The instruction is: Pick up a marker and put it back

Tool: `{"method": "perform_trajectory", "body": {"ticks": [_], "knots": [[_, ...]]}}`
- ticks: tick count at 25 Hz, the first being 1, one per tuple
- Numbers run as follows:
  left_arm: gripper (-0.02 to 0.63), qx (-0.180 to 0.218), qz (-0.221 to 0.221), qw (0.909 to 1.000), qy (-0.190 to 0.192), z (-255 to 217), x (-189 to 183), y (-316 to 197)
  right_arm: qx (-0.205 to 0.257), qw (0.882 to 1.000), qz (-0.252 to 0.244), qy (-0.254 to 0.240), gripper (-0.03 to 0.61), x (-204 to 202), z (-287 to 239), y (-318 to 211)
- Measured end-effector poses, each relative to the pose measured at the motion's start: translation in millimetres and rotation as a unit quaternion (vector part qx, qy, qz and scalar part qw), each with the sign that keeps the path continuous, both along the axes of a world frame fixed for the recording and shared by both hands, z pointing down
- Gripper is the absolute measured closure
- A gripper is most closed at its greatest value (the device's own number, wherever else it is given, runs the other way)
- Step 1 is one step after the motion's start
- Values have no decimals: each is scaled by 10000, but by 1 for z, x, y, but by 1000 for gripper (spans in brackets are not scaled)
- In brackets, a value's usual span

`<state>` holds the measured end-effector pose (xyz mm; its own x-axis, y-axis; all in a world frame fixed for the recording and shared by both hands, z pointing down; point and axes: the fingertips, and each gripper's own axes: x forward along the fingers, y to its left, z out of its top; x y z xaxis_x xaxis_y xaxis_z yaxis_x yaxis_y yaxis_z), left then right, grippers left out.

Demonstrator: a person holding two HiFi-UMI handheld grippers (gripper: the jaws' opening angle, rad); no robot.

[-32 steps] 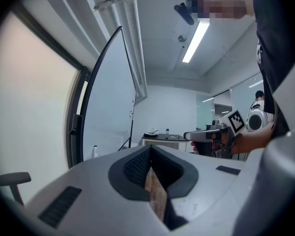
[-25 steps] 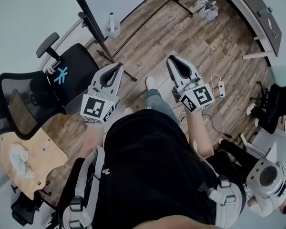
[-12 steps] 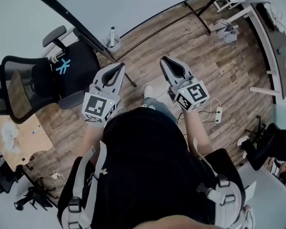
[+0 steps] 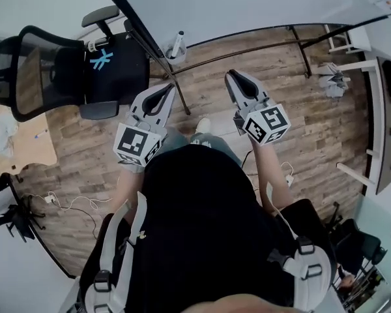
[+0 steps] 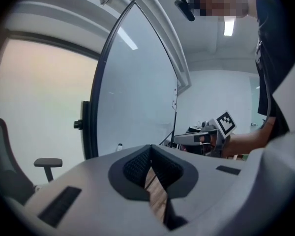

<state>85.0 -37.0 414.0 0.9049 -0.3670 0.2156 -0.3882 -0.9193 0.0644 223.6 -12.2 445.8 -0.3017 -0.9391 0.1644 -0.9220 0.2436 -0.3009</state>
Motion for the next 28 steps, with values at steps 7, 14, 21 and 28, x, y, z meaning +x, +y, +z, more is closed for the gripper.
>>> {"method": "perform_trajectory", "body": {"ticks": [7,14,21,28], "knots": [[607,-103,-642,9979,16,6,-48,-17,-163,9996,-241,17,546,-22,5,-48],[607,-129,-924,9956,95,3,-86,-32,-432,9983,-352,153,521,-46,14,-83],[607,-194,-1108,9935,165,5,-122,-46,-657,9975,-205,146,472,-60,26,-118],[607,-277,-1296,9911,156,10,-154,-54,-811,9966,-84,106,446,-73,40,-149]]}}
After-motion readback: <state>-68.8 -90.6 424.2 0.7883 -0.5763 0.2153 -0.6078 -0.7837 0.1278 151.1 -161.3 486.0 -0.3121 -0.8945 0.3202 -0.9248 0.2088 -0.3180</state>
